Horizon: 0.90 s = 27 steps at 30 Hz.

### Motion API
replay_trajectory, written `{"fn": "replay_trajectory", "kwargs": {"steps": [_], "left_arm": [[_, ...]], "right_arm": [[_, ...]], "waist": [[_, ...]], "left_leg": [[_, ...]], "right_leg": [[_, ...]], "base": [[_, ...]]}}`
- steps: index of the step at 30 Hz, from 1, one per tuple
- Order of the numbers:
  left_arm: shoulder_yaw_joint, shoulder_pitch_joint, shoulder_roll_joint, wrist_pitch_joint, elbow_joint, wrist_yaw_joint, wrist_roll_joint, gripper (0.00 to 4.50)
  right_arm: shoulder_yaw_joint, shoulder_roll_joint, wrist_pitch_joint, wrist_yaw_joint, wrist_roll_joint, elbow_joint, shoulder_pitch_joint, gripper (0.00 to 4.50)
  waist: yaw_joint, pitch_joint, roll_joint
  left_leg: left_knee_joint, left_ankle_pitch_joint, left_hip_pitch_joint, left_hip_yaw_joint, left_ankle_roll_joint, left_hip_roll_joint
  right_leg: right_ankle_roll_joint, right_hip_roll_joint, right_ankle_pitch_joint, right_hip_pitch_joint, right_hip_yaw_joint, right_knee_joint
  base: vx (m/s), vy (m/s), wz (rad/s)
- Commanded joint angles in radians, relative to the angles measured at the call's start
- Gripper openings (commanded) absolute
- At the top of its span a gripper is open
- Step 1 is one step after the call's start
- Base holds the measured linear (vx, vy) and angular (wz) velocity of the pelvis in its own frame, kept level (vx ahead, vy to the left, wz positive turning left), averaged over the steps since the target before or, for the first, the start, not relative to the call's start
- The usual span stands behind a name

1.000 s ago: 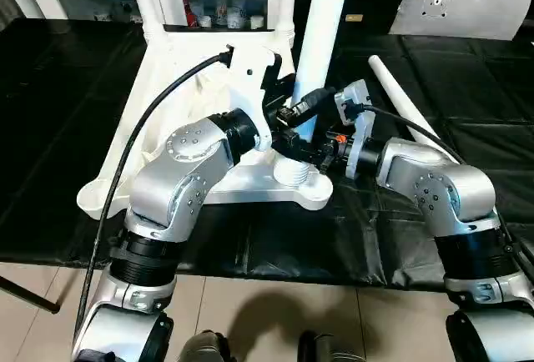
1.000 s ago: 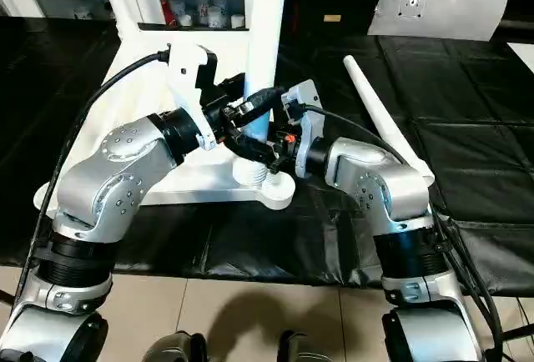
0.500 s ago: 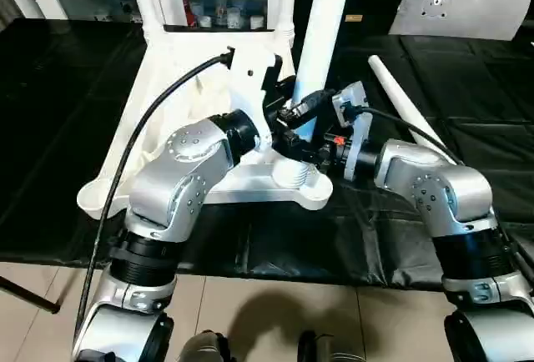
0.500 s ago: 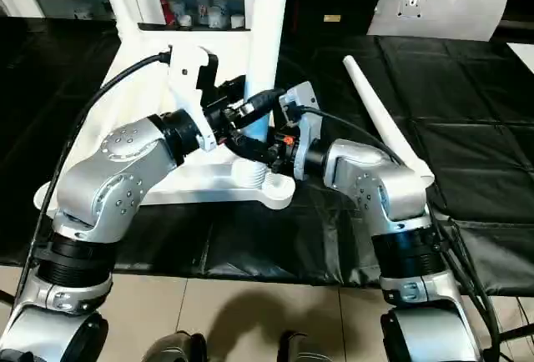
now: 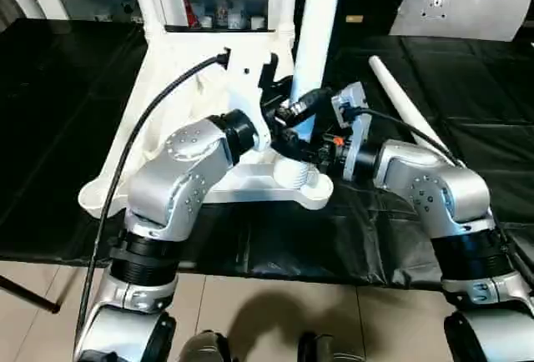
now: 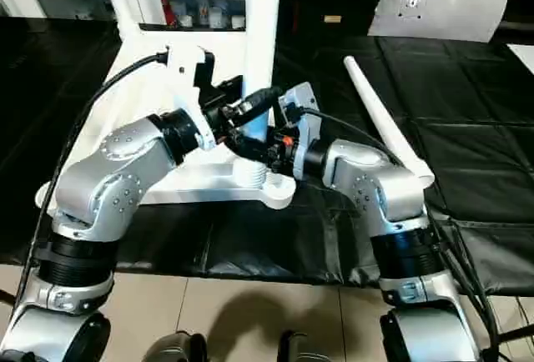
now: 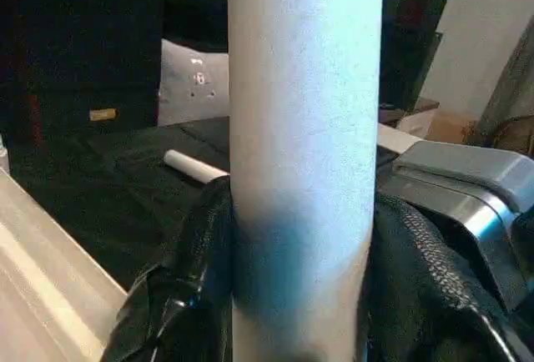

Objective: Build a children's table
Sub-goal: Pick table leg

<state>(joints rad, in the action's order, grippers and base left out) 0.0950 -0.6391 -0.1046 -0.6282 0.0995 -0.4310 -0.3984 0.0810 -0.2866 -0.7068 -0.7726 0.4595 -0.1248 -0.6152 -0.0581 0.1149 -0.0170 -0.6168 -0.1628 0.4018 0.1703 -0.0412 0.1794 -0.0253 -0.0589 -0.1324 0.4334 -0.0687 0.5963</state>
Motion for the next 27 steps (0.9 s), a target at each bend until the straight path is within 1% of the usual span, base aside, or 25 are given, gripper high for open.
{"fn": "replay_trajectory", "kwargs": {"steps": [1,2,4,6,14,15,16,17,18,19,20,22,23,24,25,26,27], "left_arm": [[0.001,-0.011,0.002,-0.012,0.045,-0.011,-0.024,2.62],[0.001,-0.011,0.002,-0.012,0.046,-0.011,-0.024,2.62],[0.000,-0.012,0.002,-0.013,0.049,-0.013,-0.026,2.62],[-0.001,-0.013,0.002,-0.012,0.052,-0.019,-0.030,2.62],[0.002,-0.013,-0.014,-0.002,0.049,-0.039,-0.026,2.62],[-0.019,-0.013,-0.002,0.006,0.053,-0.044,-0.052,2.62],[-0.019,-0.013,-0.002,0.006,0.053,-0.044,-0.052,2.62],[-0.037,-0.013,0.011,0.010,0.057,-0.042,-0.074,2.62],[-0.080,-0.014,0.047,0.019,0.076,-0.056,-0.146,2.62],[-0.094,-0.013,0.060,0.021,0.083,-0.066,-0.175,2.62],[-0.103,-0.013,0.069,0.022,0.088,-0.071,-0.193,2.62],[-0.100,-0.004,0.080,0.009,0.100,-0.083,-0.220,2.62],[-0.093,0.001,0.084,0.002,0.103,-0.085,-0.224,2.62],[-0.085,0.005,0.085,-0.005,0.103,-0.085,-0.221,2.62],[-0.062,0.010,0.084,-0.012,0.083,-0.075,-0.191,2.62],[-0.062,0.010,0.084,-0.012,0.083,-0.075,-0.191,2.62],[-0.054,0.011,0.088,-0.014,0.049,-0.054,-0.165,2.62]], "right_arm": [[-0.009,-0.004,0.022,0.006,-0.015,-0.017,0.006,1.91],[-0.009,-0.004,0.022,0.006,-0.016,-0.018,0.006,1.91],[-0.005,-0.004,0.034,0.005,-0.022,-0.021,0.006,1.91],[-0.004,-0.001,0.047,0.005,-0.028,-0.023,0.007,1.91],[0.000,0.004,0.065,0.004,-0.028,-0.019,0.010,1.91],[-0.004,0.004,0.067,0.002,-0.027,-0.018,0.012,1.91],[-0.004,0.004,0.067,0.002,-0.027,-0.018,0.012,1.91],[-0.006,0.005,0.068,0.001,-0.026,-0.017,0.013,1.91],[-0.009,0.005,0.068,-0.001,-0.023,-0.016,0.016,1.91],[-0.009,0.005,0.068,-0.003,-0.021,-0.015,0.017,1.91],[-0.009,0.005,0.068,-0.004,-0.020,-0.014,0.018,1.91],[-0.007,0.008,0.068,-0.007,-0.017,-0.007,0.022,1.91],[-0.006,0.009,0.068,-0.008,-0.015,-0.004,0.024,1.91],[-0.005,0.011,0.068,-0.009,-0.014,-0.001,0.025,1.91],[-0.003,0.013,0.072,-0.013,-0.012,0.003,0.027,1.91],[-0.003,0.013,0.072,-0.013,-0.012,0.003,0.027,1.91],[-0.002,0.015,0.074,-0.015,-0.010,0.007,0.027,1.91]], "waist": [[-0.002,-0.110,0.011],[-0.001,-0.111,0.013],[-0.001,-0.109,0.013],[-0.001,-0.109,0.014],[0.000,-0.107,0.013],[0.000,-0.107,0.013],[0.002,-0.106,0.013],[0.001,-0.107,0.013],[0.002,-0.106,0.016],[0.000,-0.107,0.015],[-0.002,-0.107,0.016],[0.000,-0.106,0.016],[-0.001,-0.106,0.014],[0.001,-0.105,0.015],[0.001,-0.105,0.015],[0.001,-0.104,0.015],[0.002,-0.105,0.015]], "left_leg": [[0.057,-0.137,-0.018,-0.009,0.049,0.035],[0.057,-0.137,-0.018,-0.008,0.049,0.035],[0.057,-0.146,-0.018,-0.008,0.046,0.034],[0.057,-0.152,-0.018,-0.008,0.044,0.033],[0.059,-0.157,-0.019,-0.010,0.046,0.034],[0.059,-0.158,-0.019,-0.010,0.045,0.033],[0.059,-0.157,-0.019,-0.008,0.046,0.034],[0.058,-0.158,-0.018,-0.008,0.045,0.033],[0.057,-0.155,-0.017,-0.007,0.045,0.031],[0.056,-0.151,-0.016,-0.006,0.045,0.030],[0.056,-0.151,-0.016,-0.007,0.047,0.032],[0.057,-0.154,-0.017,-0.007,0.053,0.033],[0.057,-0.157,-0.017,-0.008,0.054,0.034],[0.058,-0.163,-0.017,-0.008,0.055,0.034],[0.057,-0.165,-0.017,-0.007,0.055,0.033],[0.059,-0.169,-0.018,-0.009,0.055,0.033],[0.059,-0.168,-0.018,-0.009,0.052,0.034]], "right_leg": [[-0.149,-0.067,-0.329,-0.073,0.040,-0.072],[-0.148,-0.067,-0.329,-0.073,0.040,-0.072],[-0.150,-0.067,-0.338,-0.071,0.040,-0.074],[-0.143,-0.067,-0.348,-0.072,0.039,-0.075],[-0.136,-0.066,-0.353,-0.070,0.039,-0.076],[-0.135,-0.065,-0.355,-0.070,0.039,-0.076],[-0.139,-0.065,-0.351,-0.070,0.039,-0.076],[-0.141,-0.066,-0.349,-0.071,0.039,-0.076],[-0.147,-0.066,-0.346,-0.072,0.039,-0.076],[-0.152,-0.068,-0.344,-0.074,0.039,-0.076],[-0.159,-0.068,-0.341,-0.074,0.039,-0.076],[-0.158,-0.065,-0.338,-0.072,0.039,-0.075],[-0.155,-0.066,-0.345,-0.071,0.039,-0.076],[-0.146,-0.065,-0.359,-0.071,0.038,-0.079],[-0.142,-0.065,-0.365,-0.071,0.038,-0.080],[-0.132,-0.064,-0.377,-0.070,0.037,-0.081],[-0.126,-0.064,-0.382,-0.071,0.037,-0.082]], "base": [[0.000,0.000,0.00],[0.000,0.000,0.00],[0.000,0.000,0.00],[0.000,0.000,0.00],[0.000,0.000,0.00],[0.000,0.000,0.00],[0.000,0.000,0.00],[0.000,0.000,0.00],[0.000,0.000,0.00],[0.000,0.000,0.00],[0.000,0.000,0.00],[0.000,0.000,0.00],[0.000,0.000,0.00],[0.000,0.000,0.00],[0.000,0.000,0.00],[0.000,0.000,0.00],[0.000,0.000,0.00]]}}
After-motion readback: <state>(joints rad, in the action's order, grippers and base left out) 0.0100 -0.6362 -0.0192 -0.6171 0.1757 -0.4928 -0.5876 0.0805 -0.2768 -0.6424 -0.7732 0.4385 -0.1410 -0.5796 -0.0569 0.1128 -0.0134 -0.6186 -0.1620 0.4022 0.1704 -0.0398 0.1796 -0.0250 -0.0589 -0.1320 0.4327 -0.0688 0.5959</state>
